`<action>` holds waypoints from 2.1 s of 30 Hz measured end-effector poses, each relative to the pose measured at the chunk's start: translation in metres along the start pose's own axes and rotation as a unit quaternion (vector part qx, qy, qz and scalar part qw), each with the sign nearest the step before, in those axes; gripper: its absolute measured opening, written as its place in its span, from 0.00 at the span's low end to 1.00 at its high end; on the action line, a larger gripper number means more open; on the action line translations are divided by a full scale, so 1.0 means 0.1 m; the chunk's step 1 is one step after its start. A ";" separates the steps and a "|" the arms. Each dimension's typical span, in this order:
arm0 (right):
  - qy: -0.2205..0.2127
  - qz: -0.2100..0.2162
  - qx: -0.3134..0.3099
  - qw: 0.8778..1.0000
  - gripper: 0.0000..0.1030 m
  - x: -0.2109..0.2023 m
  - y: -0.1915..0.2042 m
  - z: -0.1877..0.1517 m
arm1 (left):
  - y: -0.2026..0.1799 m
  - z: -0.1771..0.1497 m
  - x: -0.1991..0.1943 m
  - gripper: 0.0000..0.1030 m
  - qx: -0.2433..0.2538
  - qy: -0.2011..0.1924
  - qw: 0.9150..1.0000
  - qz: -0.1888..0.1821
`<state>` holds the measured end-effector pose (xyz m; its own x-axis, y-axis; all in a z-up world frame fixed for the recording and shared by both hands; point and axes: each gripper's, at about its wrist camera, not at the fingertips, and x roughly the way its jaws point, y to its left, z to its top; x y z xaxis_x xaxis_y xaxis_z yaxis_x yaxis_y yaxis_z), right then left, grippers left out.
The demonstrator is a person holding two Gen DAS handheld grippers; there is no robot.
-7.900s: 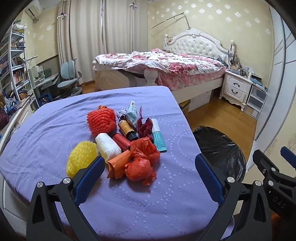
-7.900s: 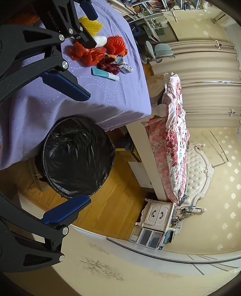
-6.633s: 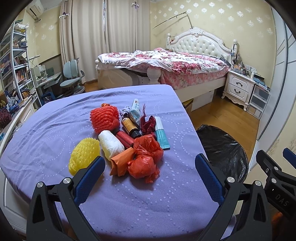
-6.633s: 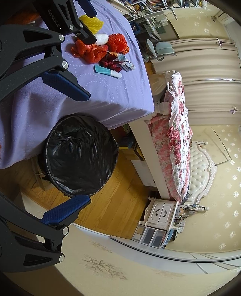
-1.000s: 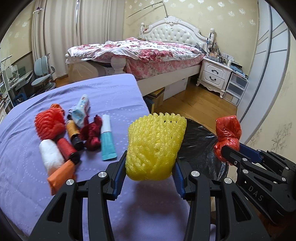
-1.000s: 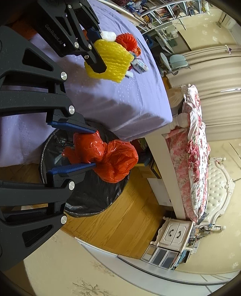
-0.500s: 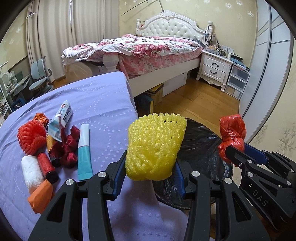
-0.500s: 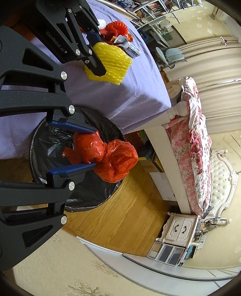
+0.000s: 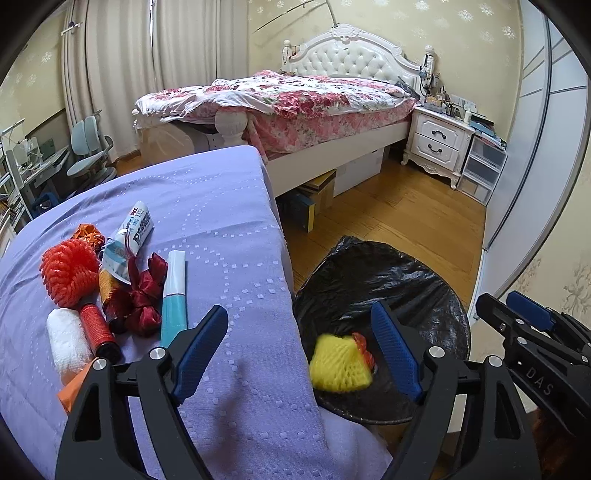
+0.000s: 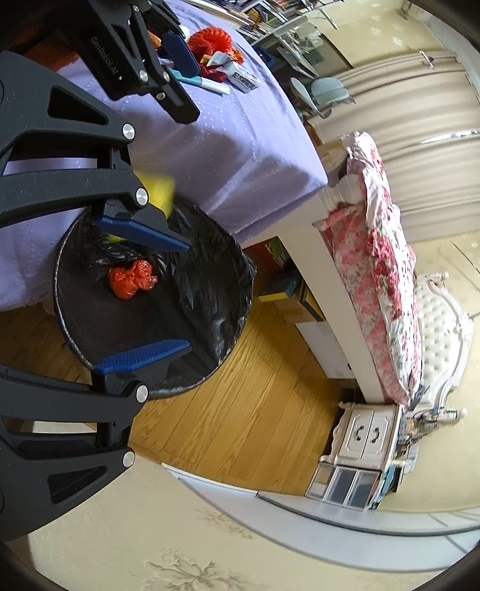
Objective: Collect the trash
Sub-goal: 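Carry both items over the black bin and open both tools to drop them, then move both tools back over the bed toward the remaining items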
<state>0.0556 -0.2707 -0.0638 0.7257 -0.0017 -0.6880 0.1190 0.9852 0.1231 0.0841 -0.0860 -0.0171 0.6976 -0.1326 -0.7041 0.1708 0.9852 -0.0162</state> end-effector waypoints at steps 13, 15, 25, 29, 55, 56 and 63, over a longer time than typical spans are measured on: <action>-0.008 0.012 -0.002 1.000 0.56 -0.16 0.17 -0.04 | 0.22 -0.06 -0.20 0.77 -0.012 -0.001 1.000 0.010; -0.009 0.016 -0.007 1.000 0.56 -0.19 0.23 -0.05 | 0.28 -0.07 -0.25 0.77 -0.016 -0.003 1.000 0.014; -0.001 0.046 -0.042 0.998 0.56 -0.27 0.69 -0.14 | 0.87 -0.25 -0.57 0.77 -0.045 -0.014 0.997 0.057; 0.003 0.063 -0.069 0.996 0.56 -0.31 0.98 -0.20 | 1.18 -0.35 -0.67 0.77 -0.067 -0.013 0.994 0.080; 0.032 0.152 -0.204 0.967 0.56 -0.42 2.69 -0.55 | 2.50 -0.84 -0.88 0.77 -0.148 -0.002 0.975 0.168; 0.033 0.152 -0.206 0.966 0.56 -0.41 2.72 -0.56 | 2.53 -0.85 -0.88 0.77 -0.151 -0.002 0.974 0.169; 0.048 0.140 -0.203 0.968 0.53 -0.28 2.79 -0.60 | 2.60 -0.91 -0.85 0.77 -0.160 0.004 0.973 0.165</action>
<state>0.0280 0.0144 -0.0536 0.6227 0.2727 -0.7334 -0.3639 0.9307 0.0371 0.0054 0.1909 -0.0261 0.6716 0.1961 -0.7145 -0.2878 0.9577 -0.0077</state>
